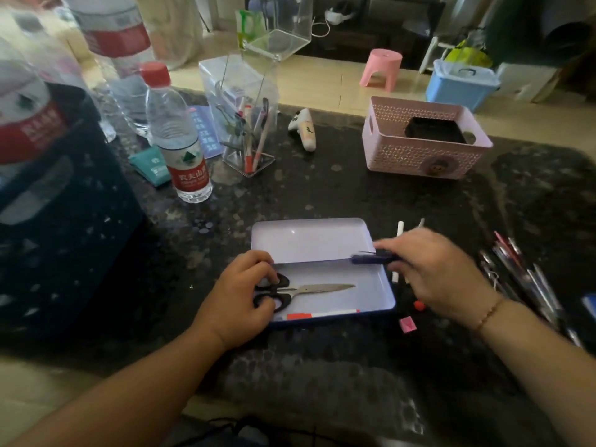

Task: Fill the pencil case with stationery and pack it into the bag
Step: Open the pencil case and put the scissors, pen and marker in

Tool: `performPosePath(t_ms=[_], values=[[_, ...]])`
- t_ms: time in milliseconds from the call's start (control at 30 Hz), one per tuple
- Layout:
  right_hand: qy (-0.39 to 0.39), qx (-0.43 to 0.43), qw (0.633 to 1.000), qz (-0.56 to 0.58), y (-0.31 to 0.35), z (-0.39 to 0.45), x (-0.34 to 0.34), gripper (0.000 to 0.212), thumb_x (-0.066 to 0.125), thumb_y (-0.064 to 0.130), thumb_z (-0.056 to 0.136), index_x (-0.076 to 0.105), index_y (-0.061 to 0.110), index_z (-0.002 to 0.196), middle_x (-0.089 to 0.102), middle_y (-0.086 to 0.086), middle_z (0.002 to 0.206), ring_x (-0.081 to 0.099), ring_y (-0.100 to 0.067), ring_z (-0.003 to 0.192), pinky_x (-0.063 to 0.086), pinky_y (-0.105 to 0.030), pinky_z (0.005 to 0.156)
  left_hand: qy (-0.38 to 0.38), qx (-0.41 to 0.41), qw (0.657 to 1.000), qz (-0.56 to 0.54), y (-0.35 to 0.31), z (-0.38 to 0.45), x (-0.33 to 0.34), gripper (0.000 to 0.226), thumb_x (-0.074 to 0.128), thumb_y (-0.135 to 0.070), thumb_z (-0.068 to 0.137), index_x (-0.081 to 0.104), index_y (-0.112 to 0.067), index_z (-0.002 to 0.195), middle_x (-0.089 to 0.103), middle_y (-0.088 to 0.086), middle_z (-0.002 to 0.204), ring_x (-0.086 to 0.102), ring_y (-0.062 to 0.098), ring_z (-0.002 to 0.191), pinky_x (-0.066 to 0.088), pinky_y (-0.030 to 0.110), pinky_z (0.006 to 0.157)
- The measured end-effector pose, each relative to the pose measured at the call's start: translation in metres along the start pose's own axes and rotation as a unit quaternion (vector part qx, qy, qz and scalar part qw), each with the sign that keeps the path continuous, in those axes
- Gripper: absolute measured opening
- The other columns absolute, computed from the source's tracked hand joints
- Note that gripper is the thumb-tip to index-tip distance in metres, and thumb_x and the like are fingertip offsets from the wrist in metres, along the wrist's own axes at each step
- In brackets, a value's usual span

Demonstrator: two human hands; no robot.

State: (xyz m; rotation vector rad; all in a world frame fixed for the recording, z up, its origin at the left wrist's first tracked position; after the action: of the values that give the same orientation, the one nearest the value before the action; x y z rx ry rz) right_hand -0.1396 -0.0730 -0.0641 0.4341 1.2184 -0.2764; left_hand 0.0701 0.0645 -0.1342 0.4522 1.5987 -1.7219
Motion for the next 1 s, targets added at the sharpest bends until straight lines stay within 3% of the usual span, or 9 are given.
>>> performPosePath(t_ms=[67, 133, 233, 267, 300, 433, 633, 833, 1000], values=[[-0.009, 0.02, 0.996, 0.085, 0.029, 0.012, 0.009, 0.04, 0.064, 0.003, 0.084, 0.061, 0.017, 0.122, 0.062, 0.005, 0.097, 0.054, -0.014, 0.089, 0.045, -0.021, 0.084, -0.002, 0.0, 1.0, -0.002, -0.001, 0.0, 0.0, 0.023, 0.049, -0.04, 0.065, 0.054, -0.033, 0.087, 0.049, -0.012, 0.114, 0.053, 0.012, 0.107, 0.047, 0.024, 0.092], [-0.072, 0.151, 0.943, 0.287, 0.035, 0.02, 0.008, 0.035, 0.061, 0.002, 0.088, 0.061, 0.029, 0.11, 0.061, 0.013, 0.098, 0.057, -0.006, 0.093, 0.045, -0.014, 0.086, -0.003, 0.001, 1.0, -0.001, -0.001, -0.001, 0.0, 0.023, 0.049, -0.039, 0.065, 0.054, -0.032, 0.087, 0.049, -0.012, 0.113, 0.053, 0.012, 0.107, 0.047, 0.024, 0.092], [-0.159, 0.332, 0.683, 0.631, 0.035, 0.023, 0.025, 0.024, 0.06, 0.001, 0.088, 0.061, 0.025, 0.094, 0.068, 0.0, 0.094, 0.064, -0.018, 0.095, 0.053, -0.031, 0.081, -0.002, -0.004, 1.0, 0.0, 0.0, 0.0, -0.001, 0.023, 0.048, -0.041, 0.064, 0.053, -0.034, 0.086, 0.049, -0.013, 0.114, 0.053, 0.011, 0.107, 0.047, 0.023, 0.091], [-0.163, 0.353, 0.627, 0.675, 0.039, 0.024, 0.032, 0.022, 0.059, -0.001, 0.087, 0.06, 0.02, 0.093, 0.068, -0.003, 0.092, 0.065, -0.021, 0.093, 0.054, -0.034, 0.077, -0.002, -0.003, 1.0, 0.0, 0.0, 0.0, -0.001, 0.023, 0.048, -0.041, 0.064, 0.053, -0.034, 0.086, 0.049, -0.014, 0.114, 0.053, 0.01, 0.106, 0.047, 0.023, 0.091], [-0.161, 0.367, 0.611, 0.682, 0.043, 0.025, 0.036, 0.023, 0.06, -0.004, 0.085, 0.059, 0.017, 0.095, 0.067, -0.006, 0.091, 0.067, -0.024, 0.089, 0.055, -0.034, 0.074, -0.004, -0.001, 1.0, 0.001, 0.0, -0.001, -0.001, 0.023, 0.048, -0.04, 0.064, 0.053, -0.033, 0.086, 0.049, -0.014, 0.114, 0.053, 0.01, 0.106, 0.048, 0.024, 0.09], [-0.142, 0.422, 0.675, 0.589, 0.043, 0.015, 0.047, 0.041, 0.066, -0.007, 0.082, 0.054, 0.019, 0.111, 0.069, -0.012, 0.092, 0.073, -0.023, 0.076, 0.06, -0.031, 0.067, -0.014, 0.008, 1.0, 0.006, 0.0, 0.0, -0.002, 0.024, 0.05, -0.041, 0.065, 0.051, -0.032, 0.087, 0.049, -0.015, 0.112, 0.053, 0.009, 0.103, 0.051, 0.026, 0.087], [-0.108, 0.422, 0.698, 0.569, 0.032, -0.002, 0.049, 0.009, 0.063, 0.007, 0.087, 0.062, 0.009, 0.096, 0.073, -0.014, 0.084, 0.073, -0.028, 0.074, 0.06, -0.035, 0.065, -0.013, 0.006, 1.0, 0.006, 0.002, -0.002, -0.002, 0.018, 0.06, -0.029, 0.068, 0.053, -0.031, 0.084, 0.049, -0.015, 0.114, 0.051, 0.007, 0.104, 0.051, 0.025, 0.085], [-0.083, 0.436, 0.8, 0.403, 0.018, -0.006, 0.051, 0.017, 0.074, 0.027, 0.08, 0.065, 0.018, 0.092, 0.071, -0.002, 0.074, 0.068, -0.016, 0.061, 0.05, -0.02, 0.051, -0.009, 0.005, 1.0, 0.009, 0.003, -0.001, 0.0, 0.021, 0.064, -0.023, 0.069, 0.054, -0.031, 0.085, 0.047, -0.016, 0.113, 0.051, 0.006, 0.104, 0.047, 0.018, 0.086], [-0.037, 0.371, 0.903, 0.215, 0.006, -0.005, 0.044, 0.02, 0.079, 0.038, 0.072, 0.068, 0.025, 0.082, 0.06, 0.01, 0.086, 0.057, -0.008, 0.076, 0.044, -0.015, 0.063, -0.015, 0.009, 1.0, 0.013, 0.006, -0.001, 0.0, 0.021, 0.066, -0.021, 0.069, 0.055, -0.028, 0.085, 0.048, -0.015, 0.113, 0.051, 0.006, 0.102, 0.049, 0.021, 0.084]])
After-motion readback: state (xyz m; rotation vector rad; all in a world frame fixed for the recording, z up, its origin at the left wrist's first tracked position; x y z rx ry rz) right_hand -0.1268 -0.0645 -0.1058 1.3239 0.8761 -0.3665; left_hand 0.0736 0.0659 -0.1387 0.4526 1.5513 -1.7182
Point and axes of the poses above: each hand's wrist, its own z-axis towards the middle knuckle, its own x-axis out of the palm, y = z × x, the point moved 7 cm from there along z, towards the middle knuckle
